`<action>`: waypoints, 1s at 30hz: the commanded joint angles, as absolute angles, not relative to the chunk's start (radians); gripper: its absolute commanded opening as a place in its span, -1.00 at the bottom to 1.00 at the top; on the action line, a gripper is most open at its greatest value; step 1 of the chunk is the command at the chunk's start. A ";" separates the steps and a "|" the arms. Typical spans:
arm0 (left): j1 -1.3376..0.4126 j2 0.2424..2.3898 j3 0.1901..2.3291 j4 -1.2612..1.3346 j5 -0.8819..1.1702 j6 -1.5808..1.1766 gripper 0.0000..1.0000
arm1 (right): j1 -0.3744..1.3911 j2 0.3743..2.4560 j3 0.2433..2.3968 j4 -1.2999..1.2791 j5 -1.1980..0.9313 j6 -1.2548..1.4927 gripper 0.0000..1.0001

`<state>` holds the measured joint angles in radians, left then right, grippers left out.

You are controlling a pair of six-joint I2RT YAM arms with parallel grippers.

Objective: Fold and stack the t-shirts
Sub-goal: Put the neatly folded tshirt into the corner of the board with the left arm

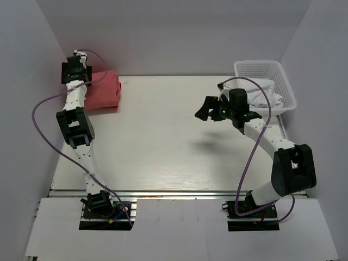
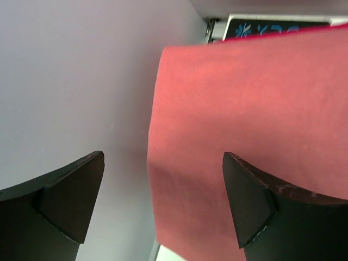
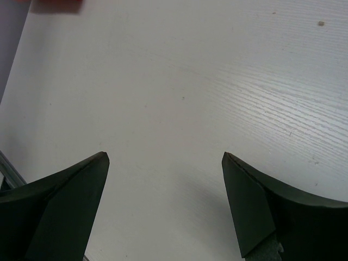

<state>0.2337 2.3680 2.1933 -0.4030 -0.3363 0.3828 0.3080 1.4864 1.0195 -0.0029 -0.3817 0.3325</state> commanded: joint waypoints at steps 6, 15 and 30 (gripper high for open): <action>0.204 2.212 2.229 -0.445 -0.114 0.194 1.00 | 0.313 1.476 1.049 0.046 -0.423 0.336 0.81; 0.020 1.893 1.967 -0.417 0.046 0.100 1.00 | 0.305 1.365 0.907 0.103 -0.344 0.342 0.81; -0.506 1.374 0.985 -0.203 -0.226 -0.304 1.00 | 0.305 1.129 0.569 0.126 -0.178 0.339 0.81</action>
<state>-0.4656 1.4769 1.1767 -0.2237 -0.1810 -0.1833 0.3077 1.1790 0.5976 0.1059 -0.2459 0.3569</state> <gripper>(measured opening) 0.993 0.902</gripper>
